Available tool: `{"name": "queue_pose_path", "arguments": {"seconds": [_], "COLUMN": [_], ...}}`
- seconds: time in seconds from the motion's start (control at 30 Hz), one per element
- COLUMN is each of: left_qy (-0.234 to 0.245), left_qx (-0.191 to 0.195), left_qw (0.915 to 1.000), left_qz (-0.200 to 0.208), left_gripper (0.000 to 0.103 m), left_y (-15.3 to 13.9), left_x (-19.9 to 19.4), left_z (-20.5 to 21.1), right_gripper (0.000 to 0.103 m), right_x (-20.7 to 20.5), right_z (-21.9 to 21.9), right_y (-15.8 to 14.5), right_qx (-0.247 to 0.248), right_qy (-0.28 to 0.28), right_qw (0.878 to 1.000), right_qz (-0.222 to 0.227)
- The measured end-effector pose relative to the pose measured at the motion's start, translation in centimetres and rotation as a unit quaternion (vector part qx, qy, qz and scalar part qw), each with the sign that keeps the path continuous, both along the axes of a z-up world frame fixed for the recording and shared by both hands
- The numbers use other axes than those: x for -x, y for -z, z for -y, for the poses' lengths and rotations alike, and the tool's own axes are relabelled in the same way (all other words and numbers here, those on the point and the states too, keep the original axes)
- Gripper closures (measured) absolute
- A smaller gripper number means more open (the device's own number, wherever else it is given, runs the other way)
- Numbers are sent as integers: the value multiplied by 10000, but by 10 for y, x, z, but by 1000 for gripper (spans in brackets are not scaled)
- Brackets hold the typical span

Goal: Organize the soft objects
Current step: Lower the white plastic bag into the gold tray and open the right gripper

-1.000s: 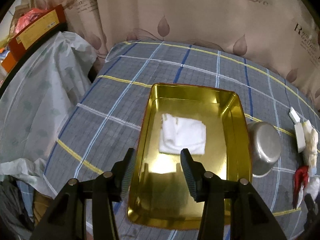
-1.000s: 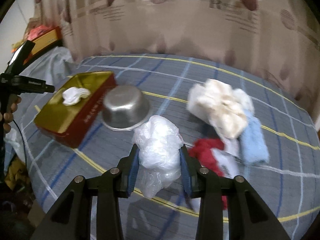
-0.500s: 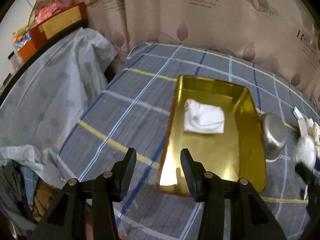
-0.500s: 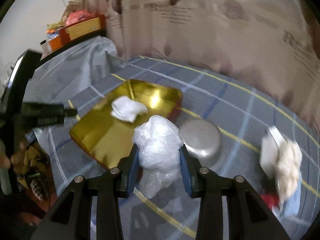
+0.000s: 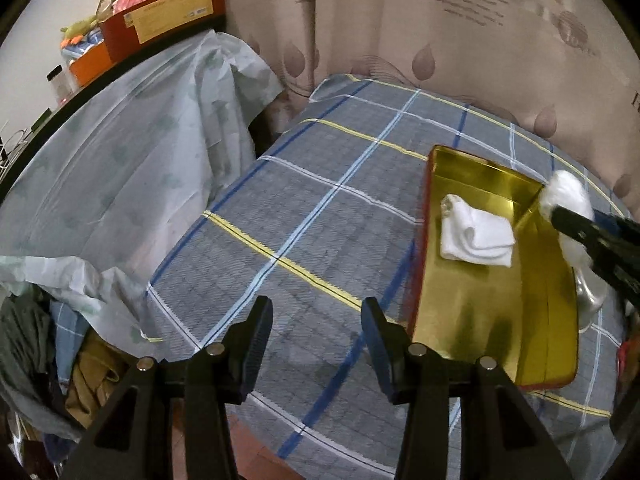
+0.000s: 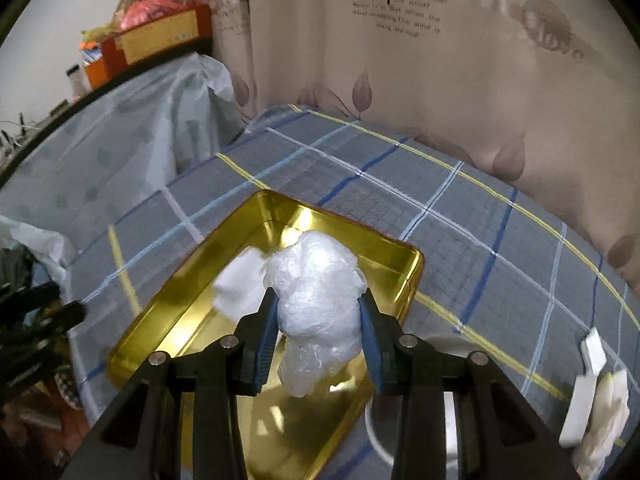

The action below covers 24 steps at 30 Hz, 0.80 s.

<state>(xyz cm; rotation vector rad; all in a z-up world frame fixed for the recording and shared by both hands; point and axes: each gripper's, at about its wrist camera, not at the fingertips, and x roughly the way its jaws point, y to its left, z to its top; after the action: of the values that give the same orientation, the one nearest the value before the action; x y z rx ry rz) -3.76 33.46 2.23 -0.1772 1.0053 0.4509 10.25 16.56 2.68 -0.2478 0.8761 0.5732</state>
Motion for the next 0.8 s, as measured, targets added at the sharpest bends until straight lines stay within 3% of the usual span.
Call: {"name": "queue_pose_path", "arguments": {"seconds": [0.43, 0.5, 0.57, 0.8], "left_qy": [-321, -328, -322, -273], "left_qx": [252, 263, 287, 248], "left_qw": [9992, 9991, 9990, 9993], "left_qz": [-15, -60, -79, -24], "left_gripper": [56, 56, 56, 56], "left_y": [8, 10, 12, 9], "left_x": [0, -1, -2, 0], "left_z": [-24, -24, -24, -20], "right_gripper": [65, 48, 39, 39], "right_x": [-47, -46, -43, -26], "right_z": [-21, -22, -23, -12], "right_y": [40, 41, 39, 19], "right_qx": [258, 279, 309, 193], "right_qy": [238, 200, 179, 138], "right_qw": [9986, 9988, 9992, 9997], "right_qz": [-394, -343, -183, 109]}}
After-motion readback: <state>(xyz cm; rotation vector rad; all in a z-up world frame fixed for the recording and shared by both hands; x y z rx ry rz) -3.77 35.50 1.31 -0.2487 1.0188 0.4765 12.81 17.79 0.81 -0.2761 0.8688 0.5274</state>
